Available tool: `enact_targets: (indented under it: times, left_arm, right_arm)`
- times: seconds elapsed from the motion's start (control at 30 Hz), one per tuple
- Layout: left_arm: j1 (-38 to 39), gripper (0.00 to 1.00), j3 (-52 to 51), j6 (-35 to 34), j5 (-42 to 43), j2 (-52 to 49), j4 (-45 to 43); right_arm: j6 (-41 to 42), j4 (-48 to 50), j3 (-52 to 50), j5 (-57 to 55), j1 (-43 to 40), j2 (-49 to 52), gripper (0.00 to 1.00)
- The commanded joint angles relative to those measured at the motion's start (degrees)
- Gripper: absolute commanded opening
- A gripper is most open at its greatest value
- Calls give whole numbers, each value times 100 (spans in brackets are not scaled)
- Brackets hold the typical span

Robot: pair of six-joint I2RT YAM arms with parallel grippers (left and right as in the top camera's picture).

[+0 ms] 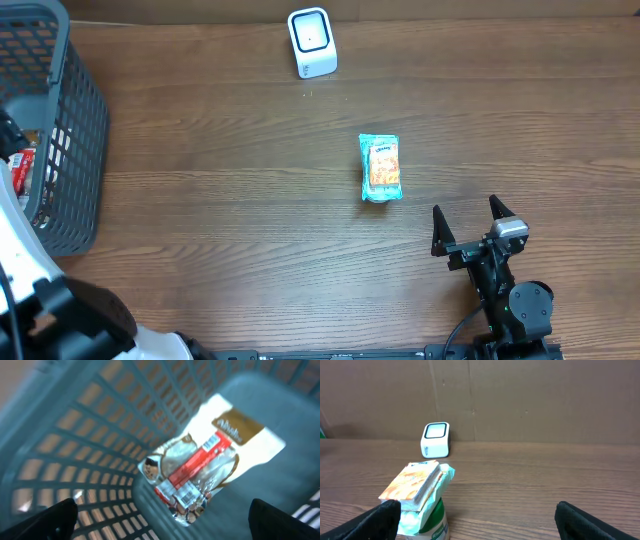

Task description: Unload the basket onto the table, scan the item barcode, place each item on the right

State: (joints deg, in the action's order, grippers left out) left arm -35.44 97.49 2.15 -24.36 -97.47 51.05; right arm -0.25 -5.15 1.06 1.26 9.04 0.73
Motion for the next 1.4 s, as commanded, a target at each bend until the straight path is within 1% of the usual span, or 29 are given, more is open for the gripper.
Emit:
enact_targets:
  times: [0.0,0.27,0.6,0.7,0.87,1.13,1.37]
  left_arm:
    - [-168,100,103,549,494,-400,0]
    - [-376,100,103,1259,1285,-1207,31]
    - [-398,99,101,1849,1375,-1910,61]
    - [-400,99,103,1869,1379,-2065,57]
    - [-459,99,101,2221,1388,-2376,33]
    - [-658,99,103,2400,1408,-2627,-109]
    - [-846,100,101,2472,1814,-2695,-199]
  right_arm:
    - [-44,35,-61,11,-7,-57,100]
    - [-44,35,-61,11,-7,-57,100]
    - [-44,35,-61,11,-7,-57,100]
    - [-44,35,-61,11,-7,-57,100]
    - [-44,35,-61,11,-7,-57,100]
    - [-44,35,-61,11,-7,-57,100]
    - [-44,35,-61,13,-7,-57,100]
